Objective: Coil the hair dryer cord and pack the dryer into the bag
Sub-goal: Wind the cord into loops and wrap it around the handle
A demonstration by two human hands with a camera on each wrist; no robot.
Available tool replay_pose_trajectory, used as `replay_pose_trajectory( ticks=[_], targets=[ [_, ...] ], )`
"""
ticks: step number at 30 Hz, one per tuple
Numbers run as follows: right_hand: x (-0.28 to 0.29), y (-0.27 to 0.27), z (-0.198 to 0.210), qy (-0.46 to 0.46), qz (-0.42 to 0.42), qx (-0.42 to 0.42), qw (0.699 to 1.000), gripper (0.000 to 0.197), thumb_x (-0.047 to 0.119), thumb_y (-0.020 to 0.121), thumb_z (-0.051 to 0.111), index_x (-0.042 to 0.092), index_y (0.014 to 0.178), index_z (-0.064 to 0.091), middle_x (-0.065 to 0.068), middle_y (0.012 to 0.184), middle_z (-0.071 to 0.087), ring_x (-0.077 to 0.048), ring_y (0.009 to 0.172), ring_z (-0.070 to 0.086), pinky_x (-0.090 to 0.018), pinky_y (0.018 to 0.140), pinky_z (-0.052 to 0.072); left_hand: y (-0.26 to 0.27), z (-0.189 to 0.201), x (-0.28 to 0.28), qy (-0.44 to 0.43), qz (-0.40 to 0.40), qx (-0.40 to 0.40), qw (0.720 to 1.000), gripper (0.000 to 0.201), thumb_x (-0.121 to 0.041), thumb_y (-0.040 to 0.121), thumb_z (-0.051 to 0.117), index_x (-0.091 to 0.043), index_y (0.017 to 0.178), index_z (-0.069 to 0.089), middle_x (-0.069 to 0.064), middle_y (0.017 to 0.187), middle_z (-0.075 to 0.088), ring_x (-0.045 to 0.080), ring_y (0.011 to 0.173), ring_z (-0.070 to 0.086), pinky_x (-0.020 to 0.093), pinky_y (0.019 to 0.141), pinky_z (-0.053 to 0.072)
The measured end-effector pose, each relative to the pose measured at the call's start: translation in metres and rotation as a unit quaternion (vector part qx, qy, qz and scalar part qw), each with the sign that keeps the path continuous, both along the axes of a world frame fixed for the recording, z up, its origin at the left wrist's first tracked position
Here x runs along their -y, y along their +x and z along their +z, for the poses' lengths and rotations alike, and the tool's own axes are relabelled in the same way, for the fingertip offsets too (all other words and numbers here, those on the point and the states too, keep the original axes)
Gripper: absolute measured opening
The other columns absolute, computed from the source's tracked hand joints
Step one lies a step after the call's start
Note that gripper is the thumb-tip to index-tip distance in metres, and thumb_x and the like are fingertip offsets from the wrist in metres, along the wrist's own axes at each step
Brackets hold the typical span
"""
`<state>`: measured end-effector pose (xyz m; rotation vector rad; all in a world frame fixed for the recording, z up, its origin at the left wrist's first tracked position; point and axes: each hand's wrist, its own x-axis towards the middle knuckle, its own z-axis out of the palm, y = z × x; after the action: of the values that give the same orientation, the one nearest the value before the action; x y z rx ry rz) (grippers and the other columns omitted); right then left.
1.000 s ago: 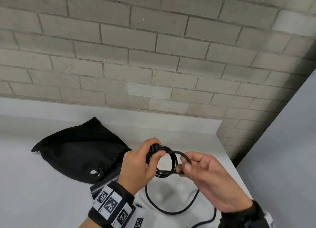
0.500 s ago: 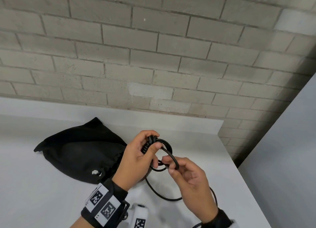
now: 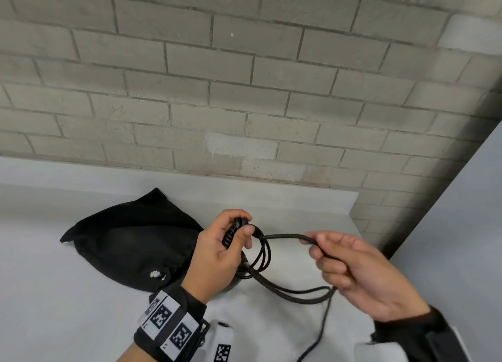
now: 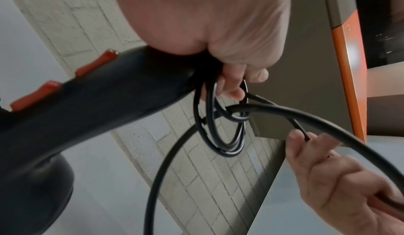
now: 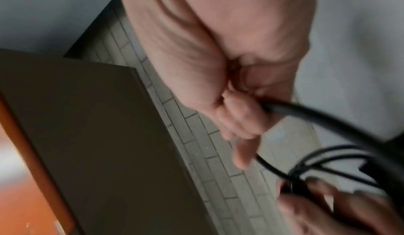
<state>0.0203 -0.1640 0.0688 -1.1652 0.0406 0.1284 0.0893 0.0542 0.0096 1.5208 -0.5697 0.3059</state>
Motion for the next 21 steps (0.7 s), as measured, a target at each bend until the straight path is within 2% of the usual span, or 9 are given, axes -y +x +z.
replay_pose_trajectory(
  ticks=[2,5,7,9,11,12,14,18,21],
  targets=[
    [0.015,-0.003,0.008,-0.124,0.036,0.010,0.992,0.034,0.030,0.075,0.078,-0.001,0.089,0.071,-0.016,0.069,0.062,-0.009,0.043,0.039,-0.018,0.037,0.035,0.000,0.000,0.001,0.000,0.006,0.008,1.000,0.030,-0.053,0.091,0.057,-0.026,0.105,0.060,0.006,0.072,0.064,0.010,0.044,0.044,0.031,0.044,0.042],
    [0.019,-0.011,-0.007,-0.265,0.082,0.078,0.958,0.045,0.043,0.063,0.088,0.007,0.079,0.067,-0.016,0.068,0.066,-0.021,0.066,0.063,-0.027,0.063,0.048,0.002,0.001,0.001,-0.026,0.008,0.004,1.000,0.043,-0.062,0.089,0.056,-0.023,0.107,0.060,0.006,0.073,0.066,0.007,0.042,0.041,0.026,0.042,0.038],
    [0.013,-0.018,-0.031,-0.152,0.114,0.109,0.976,0.047,0.030,0.071,0.086,0.001,0.088,0.053,-0.010,0.065,0.062,-0.033,0.091,0.069,-0.034,0.085,0.050,0.005,0.001,-0.001,-0.046,-0.003,-0.009,0.999,0.040,-0.060,0.088,0.058,-0.025,0.107,0.060,0.005,0.073,0.066,0.003,0.041,0.040,0.020,0.043,0.037],
    [0.001,-0.024,-0.056,-0.002,0.158,0.119,0.980,0.040,0.016,0.083,0.077,0.002,0.098,0.043,0.000,0.066,0.057,-0.034,0.085,0.069,-0.046,0.098,0.047,0.007,0.000,-0.002,-0.047,-0.002,-0.016,0.999,0.030,-0.054,0.089,0.058,-0.028,0.105,0.060,0.005,0.073,0.066,0.005,0.040,0.039,0.020,0.042,0.037],
    [-0.004,-0.028,-0.073,0.035,0.182,0.078,0.980,0.034,0.009,0.088,0.070,0.001,0.102,0.040,0.000,0.066,0.056,-0.025,0.067,0.068,-0.046,0.088,0.052,0.008,0.000,-0.002,-0.047,0.009,-0.021,0.999,0.024,-0.048,0.090,0.057,-0.030,0.104,0.060,0.006,0.073,0.066,0.007,0.039,0.039,0.022,0.042,0.037],
    [-0.005,-0.032,-0.076,0.021,0.191,0.050,0.980,0.035,0.010,0.089,0.070,-0.002,0.103,0.040,-0.001,0.064,0.055,-0.020,0.059,0.065,-0.039,0.075,0.055,0.008,0.000,-0.003,-0.049,0.014,-0.024,0.998,0.023,-0.047,0.090,0.056,-0.030,0.104,0.061,0.006,0.073,0.066,0.008,0.038,0.040,0.023,0.042,0.038],
    [0.006,-0.042,-0.073,-0.033,0.202,0.004,0.979,0.042,0.019,0.085,0.075,-0.005,0.103,0.046,-0.003,0.060,0.050,-0.010,0.045,0.049,-0.020,0.052,0.044,0.007,0.000,-0.003,-0.052,0.011,-0.033,0.998,0.023,-0.047,0.090,0.057,-0.029,0.103,0.061,0.006,0.072,0.066,0.012,0.036,0.039,0.025,0.041,0.038],
    [0.039,-0.051,-0.048,-0.207,0.153,-0.002,0.966,0.046,0.035,0.075,0.082,0.003,0.098,0.059,-0.008,0.067,0.048,-0.019,0.055,0.034,-0.020,0.048,0.031,0.005,-0.002,-0.002,-0.053,-0.008,-0.035,0.998,0.024,-0.046,0.090,0.057,-0.027,0.104,0.062,0.008,0.073,0.067,0.014,0.035,0.036,0.024,0.040,0.036],
    [0.051,-0.051,-0.040,-0.323,-0.022,-0.023,0.946,0.054,0.047,0.055,0.091,0.010,0.085,0.065,-0.006,0.067,0.052,-0.022,0.055,0.044,-0.024,0.051,0.041,0.008,-0.003,-0.002,-0.051,0.000,-0.033,0.998,0.025,-0.046,0.090,0.056,-0.025,0.103,0.062,0.006,0.072,0.067,0.011,0.037,0.037,0.022,0.042,0.035]
  ],
)
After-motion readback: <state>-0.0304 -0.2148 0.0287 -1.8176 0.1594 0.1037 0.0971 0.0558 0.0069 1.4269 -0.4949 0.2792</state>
